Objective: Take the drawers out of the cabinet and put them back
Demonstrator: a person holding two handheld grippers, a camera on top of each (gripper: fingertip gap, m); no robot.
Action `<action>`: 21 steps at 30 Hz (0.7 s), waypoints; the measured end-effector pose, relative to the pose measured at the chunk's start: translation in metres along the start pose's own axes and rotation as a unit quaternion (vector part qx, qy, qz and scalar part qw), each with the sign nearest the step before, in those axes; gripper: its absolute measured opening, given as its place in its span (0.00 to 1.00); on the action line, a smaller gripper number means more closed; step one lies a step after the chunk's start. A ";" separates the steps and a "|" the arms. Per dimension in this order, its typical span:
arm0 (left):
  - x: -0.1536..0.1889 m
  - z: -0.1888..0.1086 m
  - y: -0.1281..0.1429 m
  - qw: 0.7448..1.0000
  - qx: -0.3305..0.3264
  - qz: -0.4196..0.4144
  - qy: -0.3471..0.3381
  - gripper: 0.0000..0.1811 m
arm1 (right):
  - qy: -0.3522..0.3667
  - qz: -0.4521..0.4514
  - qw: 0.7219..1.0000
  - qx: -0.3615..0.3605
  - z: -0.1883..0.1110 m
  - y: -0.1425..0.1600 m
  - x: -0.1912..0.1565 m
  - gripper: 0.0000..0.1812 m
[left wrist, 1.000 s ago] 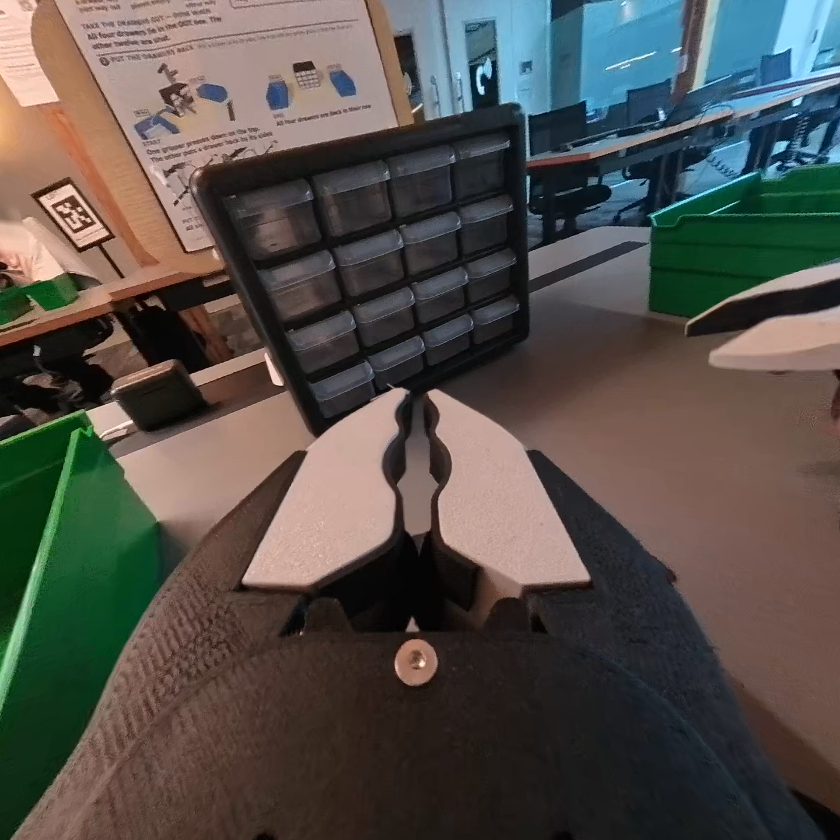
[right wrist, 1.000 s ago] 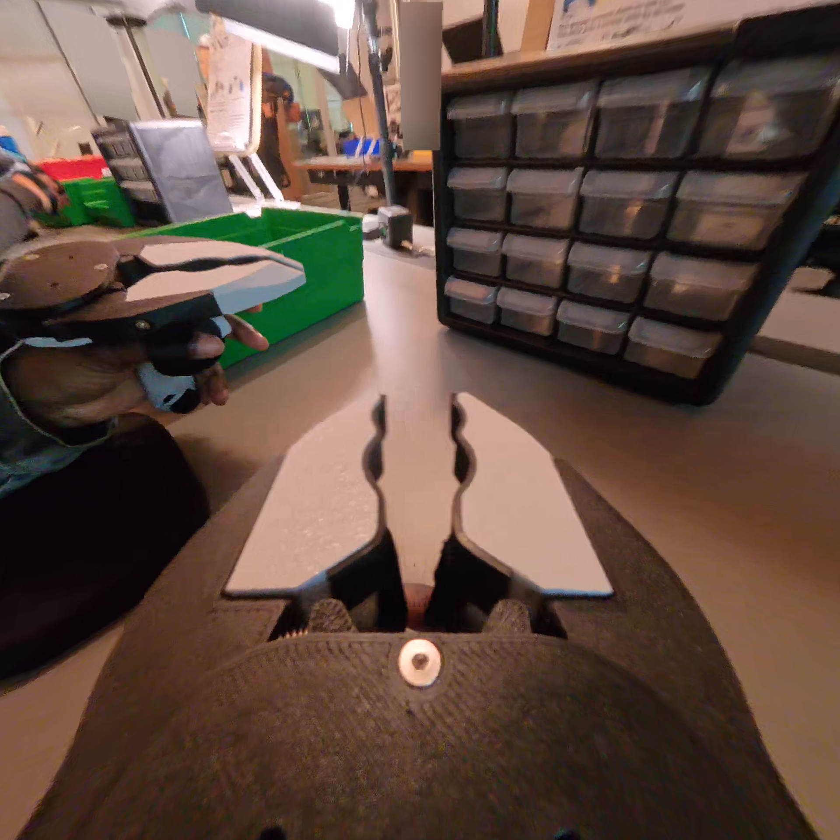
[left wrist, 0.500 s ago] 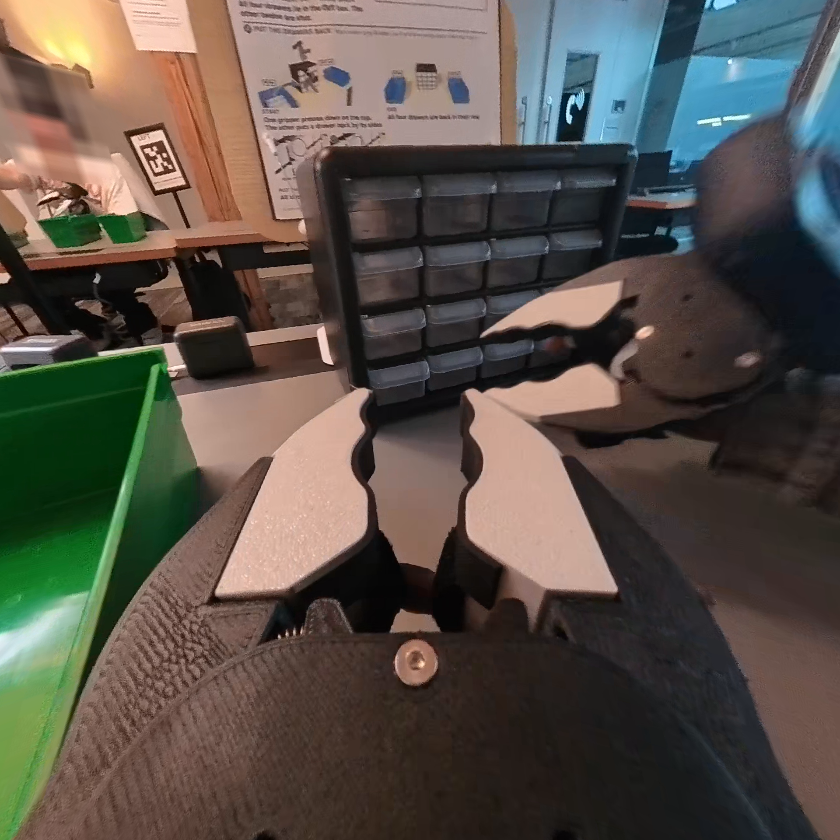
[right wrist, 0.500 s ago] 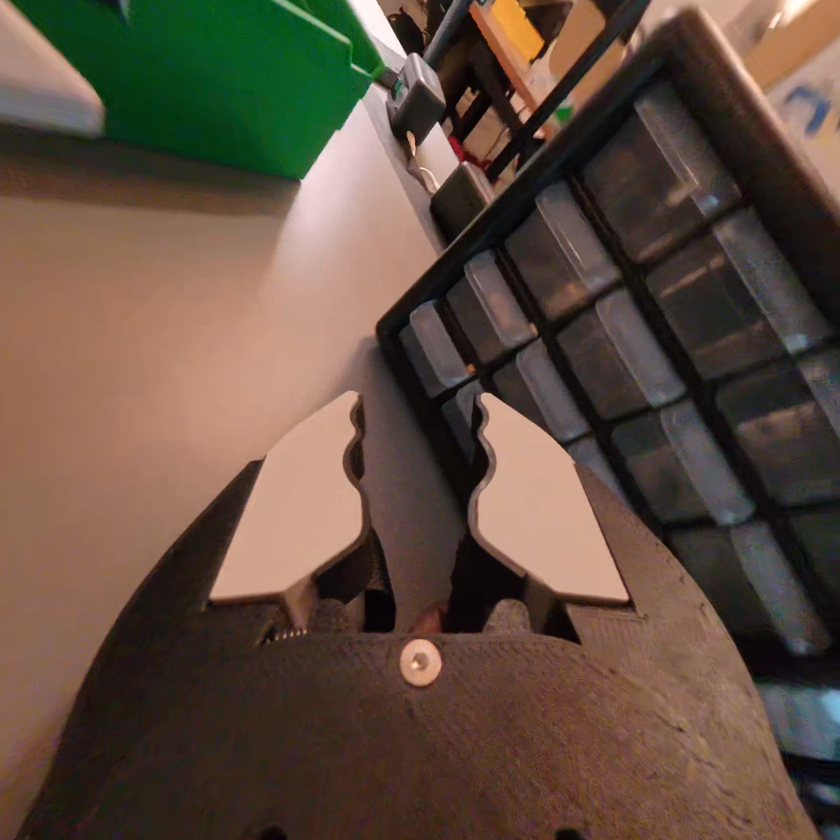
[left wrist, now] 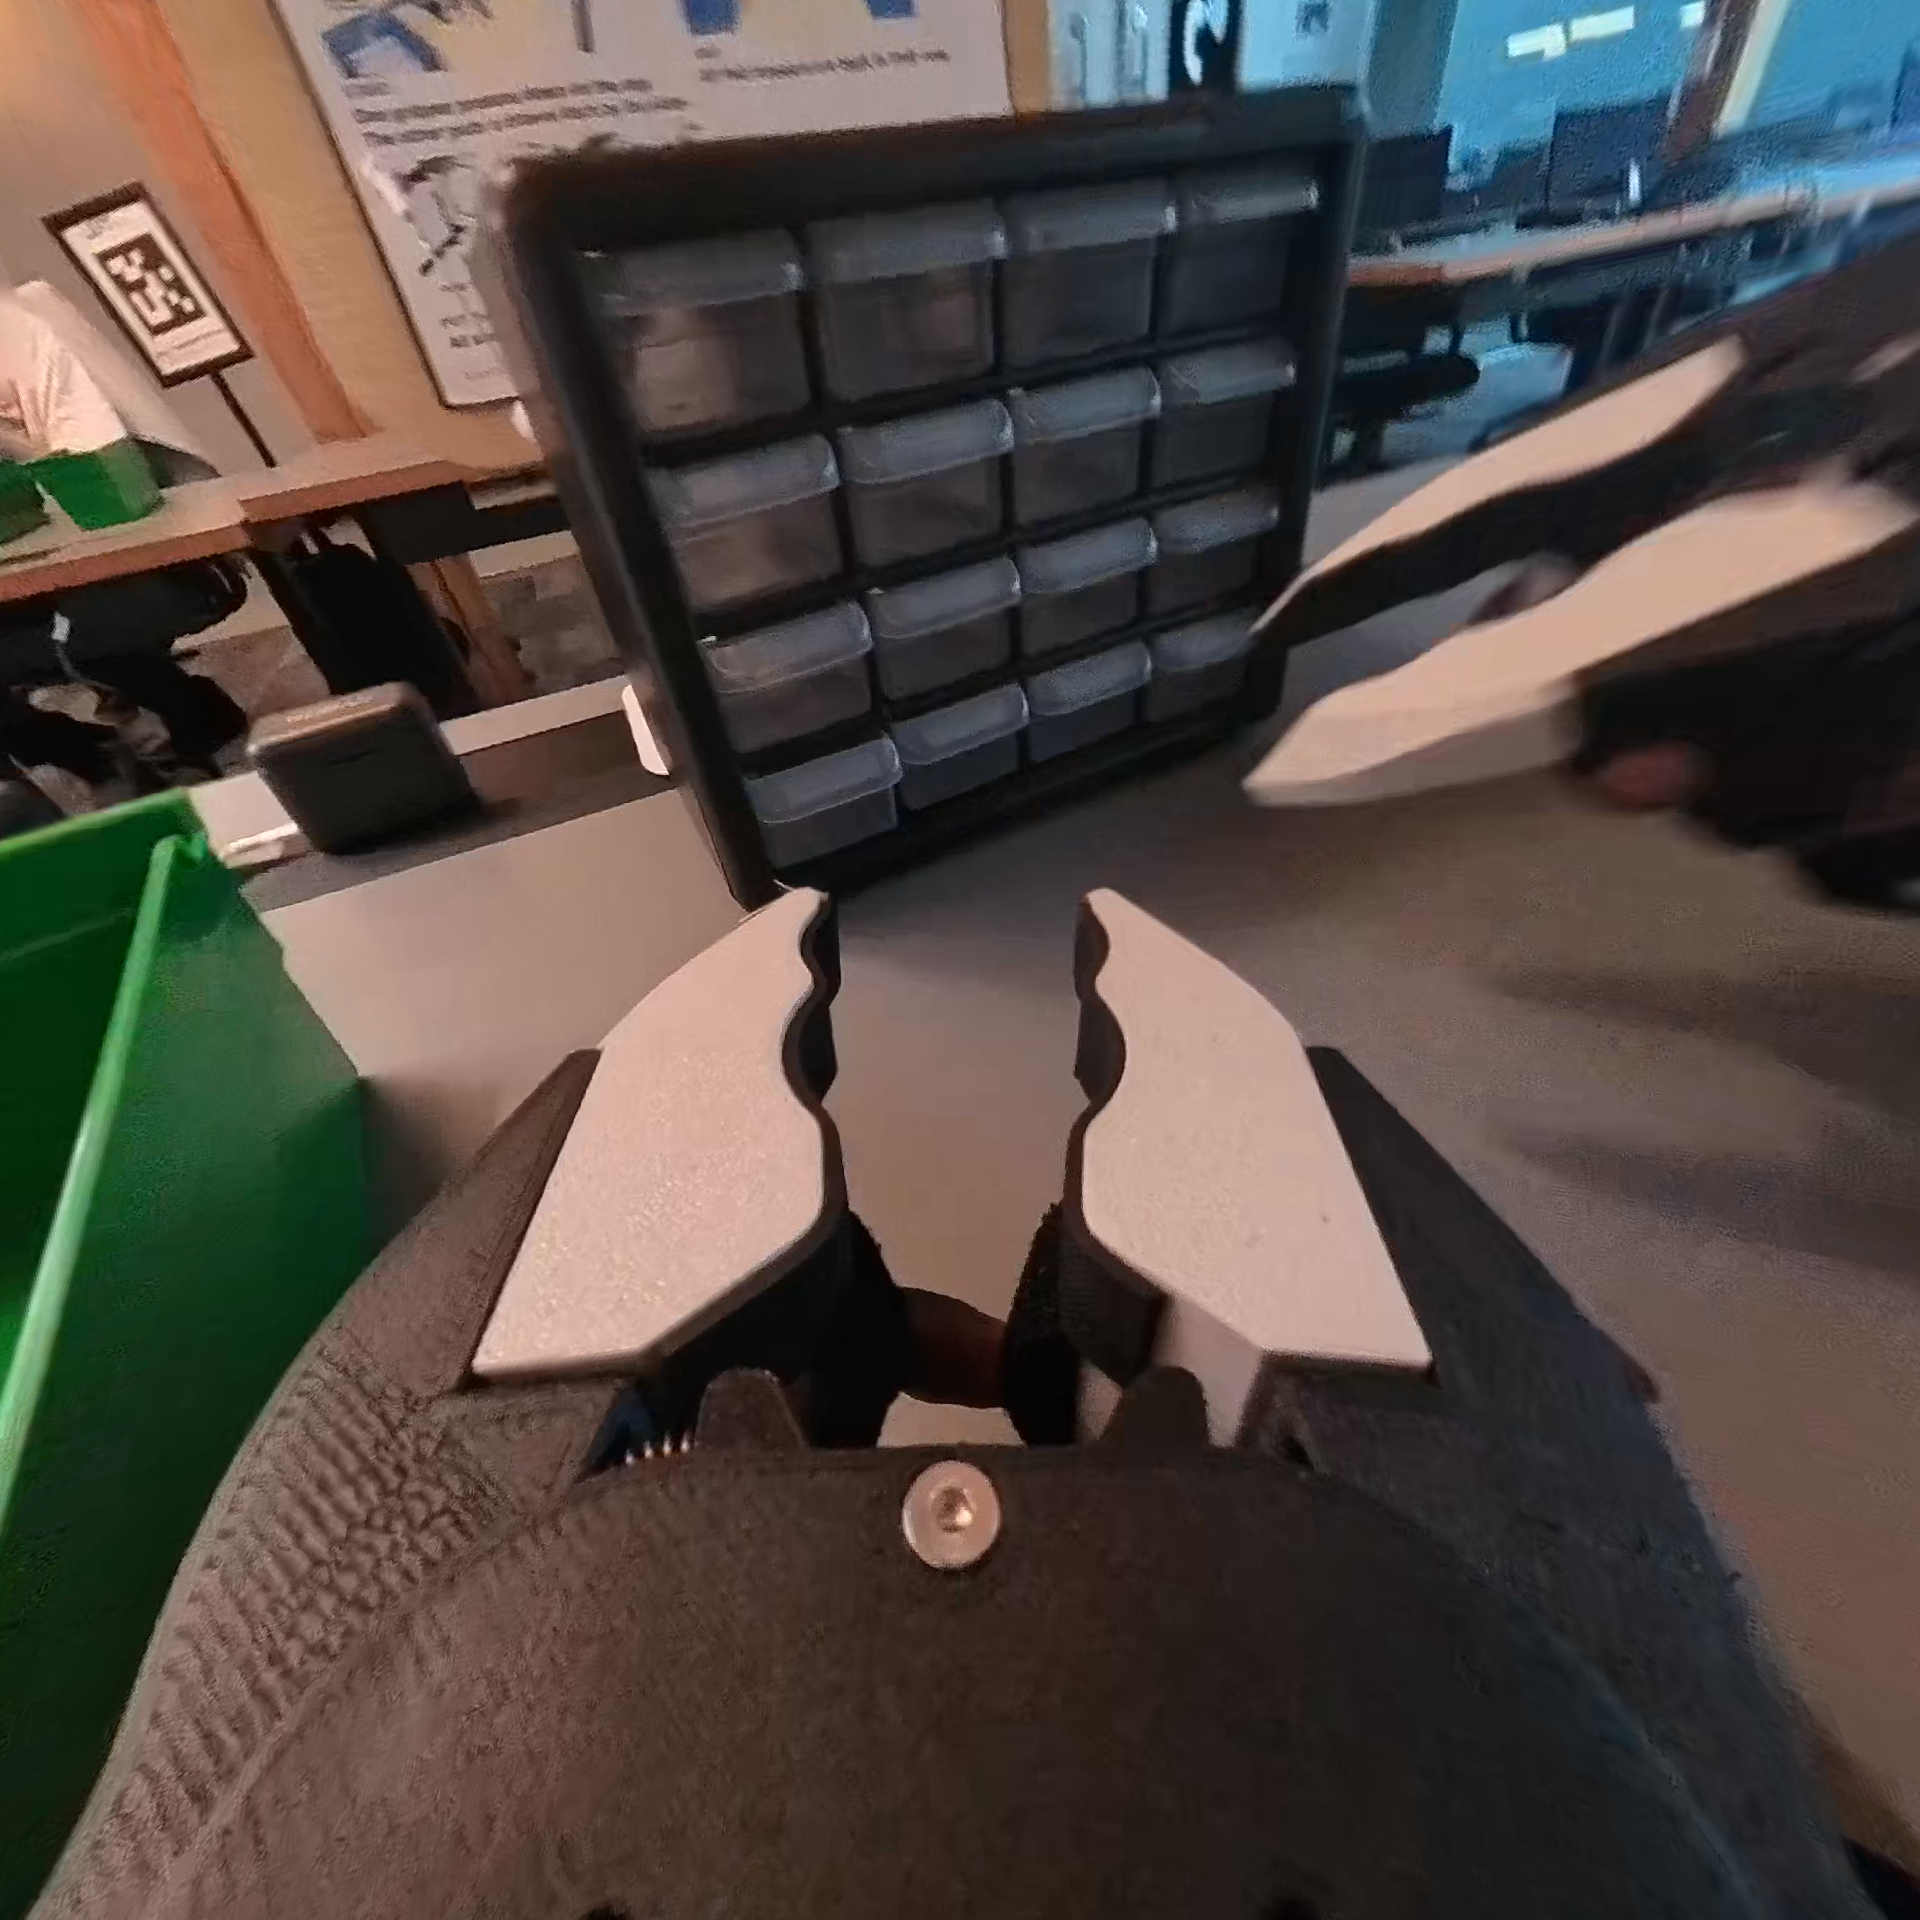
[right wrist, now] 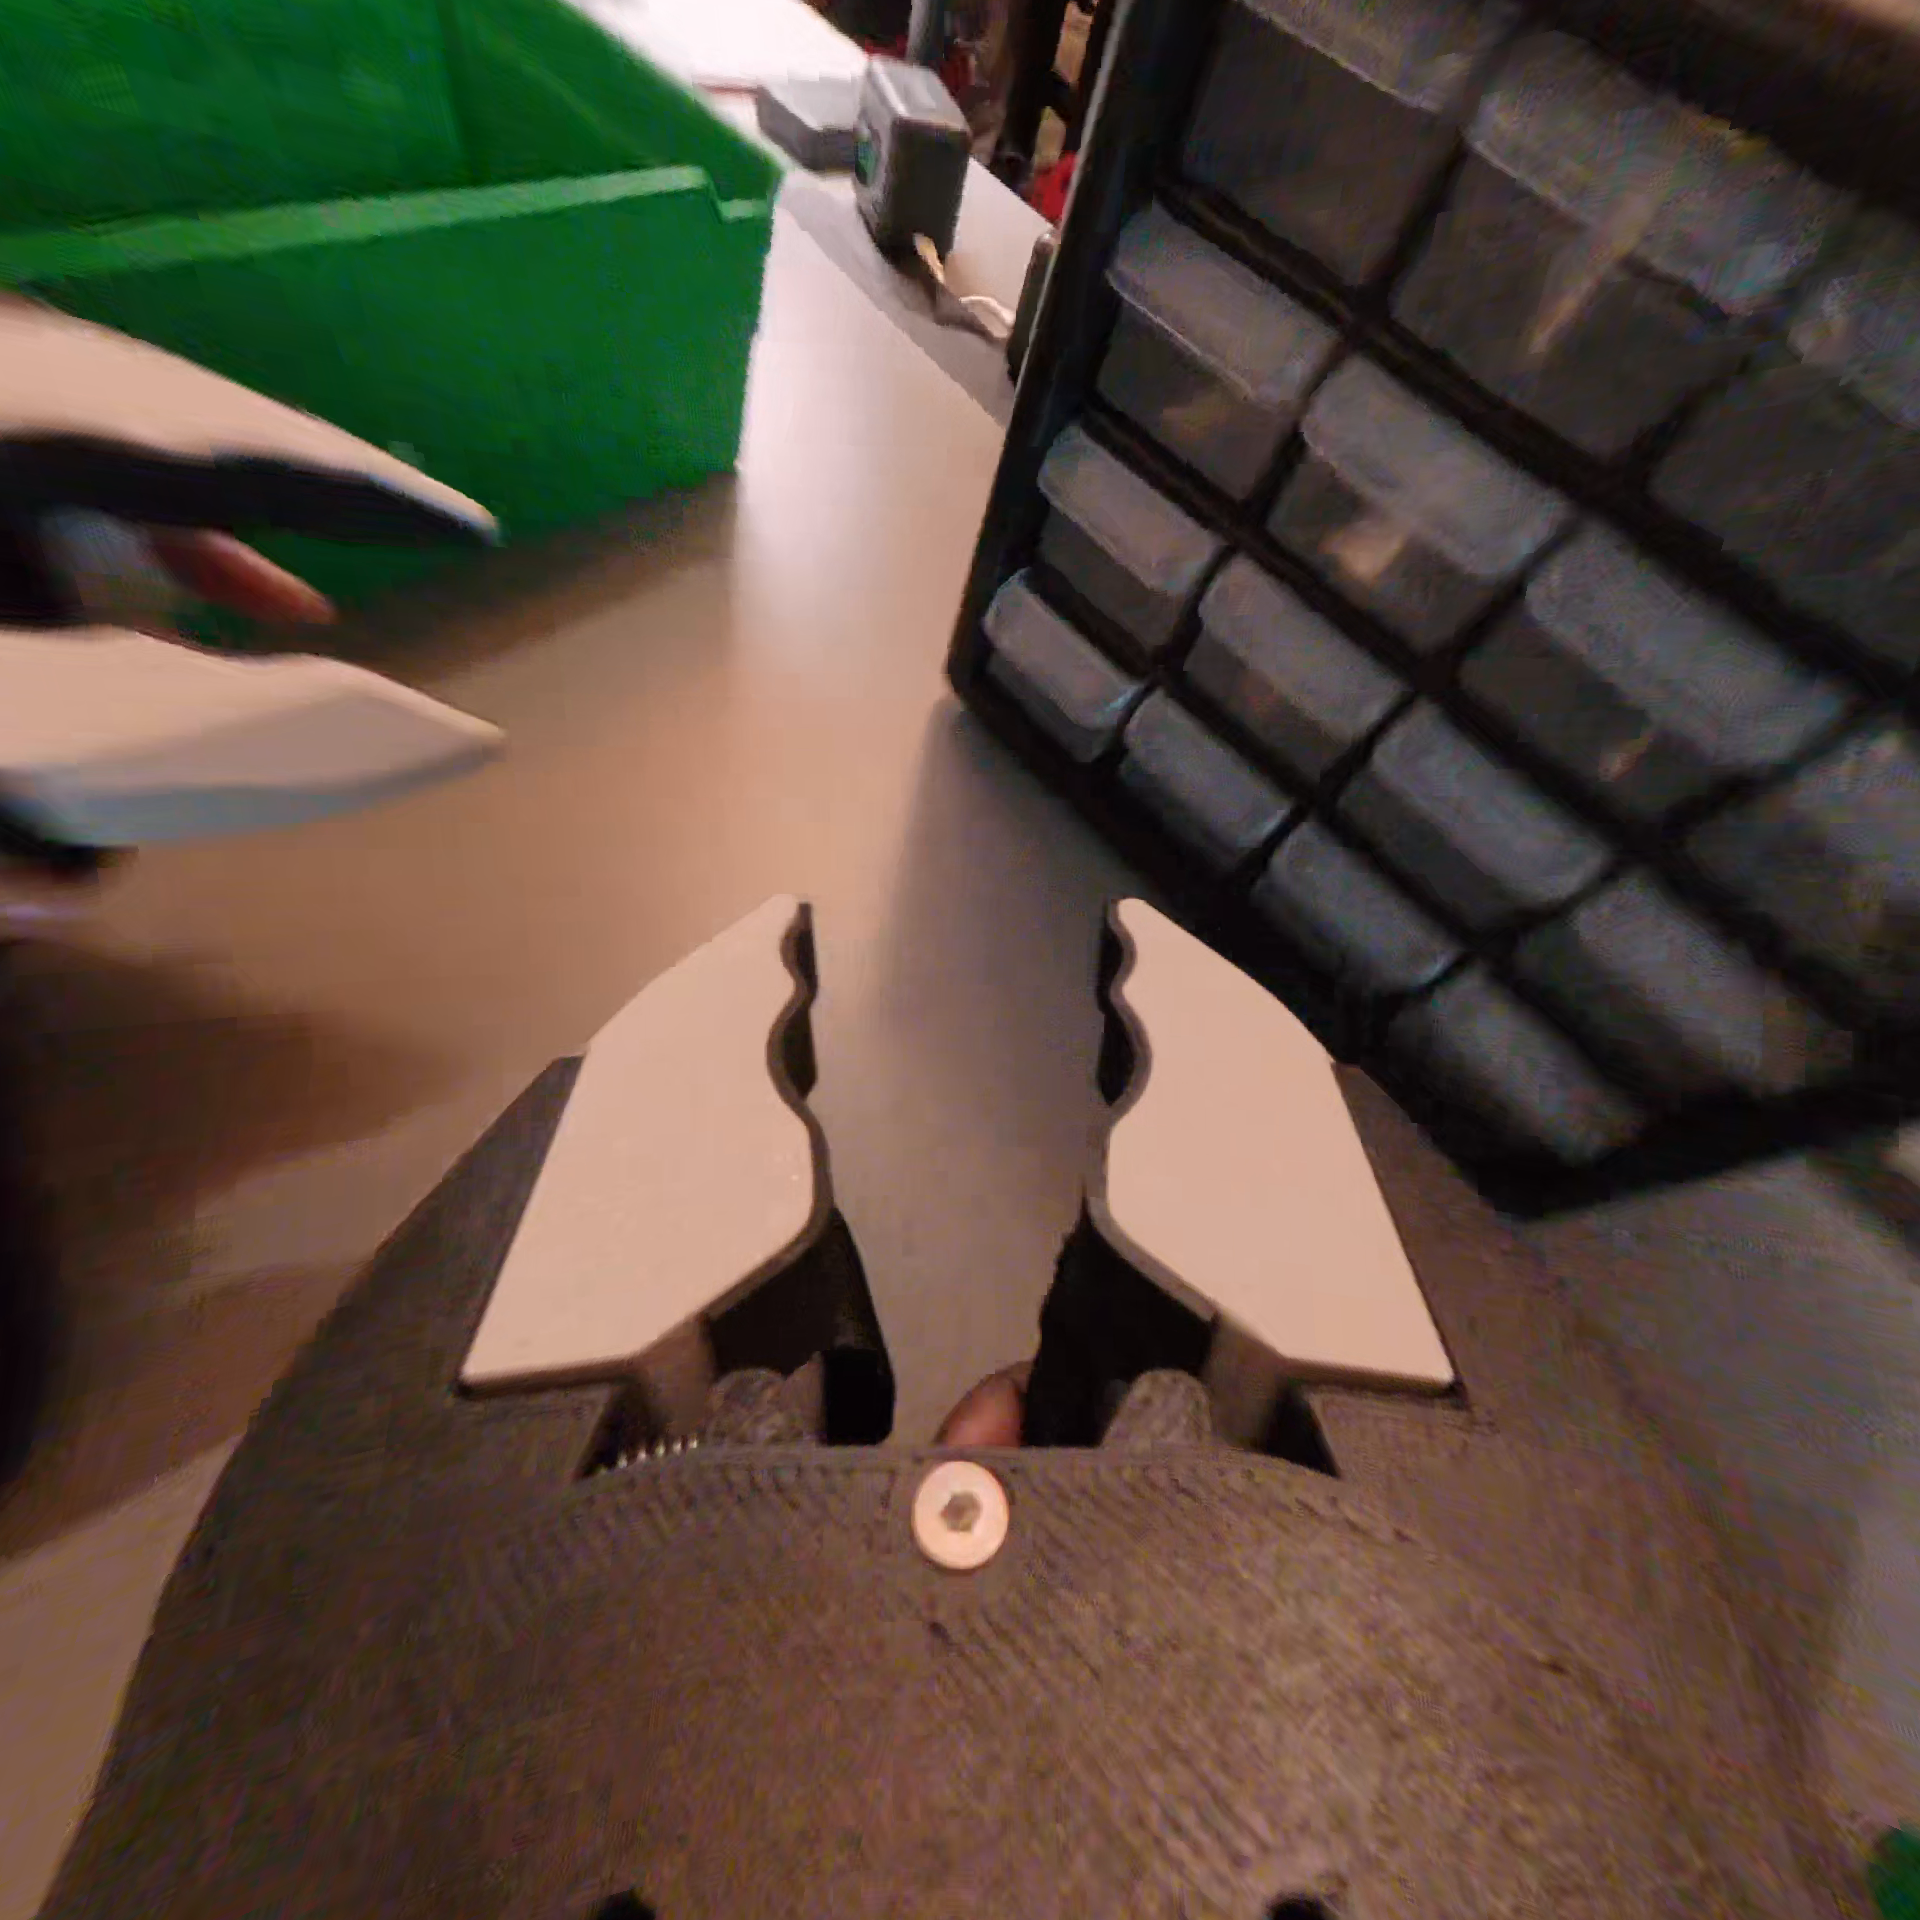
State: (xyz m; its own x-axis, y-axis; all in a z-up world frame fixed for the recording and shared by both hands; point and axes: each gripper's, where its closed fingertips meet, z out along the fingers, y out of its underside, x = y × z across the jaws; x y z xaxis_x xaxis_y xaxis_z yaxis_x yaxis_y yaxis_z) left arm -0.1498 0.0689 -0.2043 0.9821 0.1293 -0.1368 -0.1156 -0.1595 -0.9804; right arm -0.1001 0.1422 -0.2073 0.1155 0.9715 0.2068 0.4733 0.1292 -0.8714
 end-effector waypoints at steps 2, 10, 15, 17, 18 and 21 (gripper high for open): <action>0.007 0.008 0.010 0.998 -0.029 0.050 0.013 0.24 | -0.020 0.083 0.996 0.030 -0.035 0.006 -0.010 0.30; 0.001 0.069 -0.009 0.990 -0.030 0.129 0.050 0.26 | -0.050 0.195 0.966 0.162 -0.090 0.029 -0.038 0.29; -0.033 0.117 0.006 0.948 -0.052 0.313 -0.032 0.26 | -0.046 0.204 0.961 0.179 -0.095 0.028 -0.032 0.29; -0.040 0.124 0.012 0.911 -0.054 0.406 -0.057 0.25 | -0.045 0.200 0.962 0.179 -0.094 0.028 -0.033 0.29; -0.042 0.127 0.013 0.894 -0.052 0.440 -0.068 0.24 | -0.045 0.198 0.963 0.179 -0.094 0.028 -0.033 0.29; -0.049 0.136 0.029 0.861 -0.086 0.496 -0.071 0.18 | -0.045 0.199 0.963 0.179 -0.094 0.028 -0.033 0.29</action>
State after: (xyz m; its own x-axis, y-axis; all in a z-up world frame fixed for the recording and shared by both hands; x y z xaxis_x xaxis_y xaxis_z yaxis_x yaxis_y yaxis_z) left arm -0.2216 0.1913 -0.2456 0.3831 -0.0373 -0.9230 -0.8519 -0.4005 -0.3374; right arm -0.0083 0.0950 -0.1962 0.1421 0.9694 -0.2003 0.0745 -0.2122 -0.9744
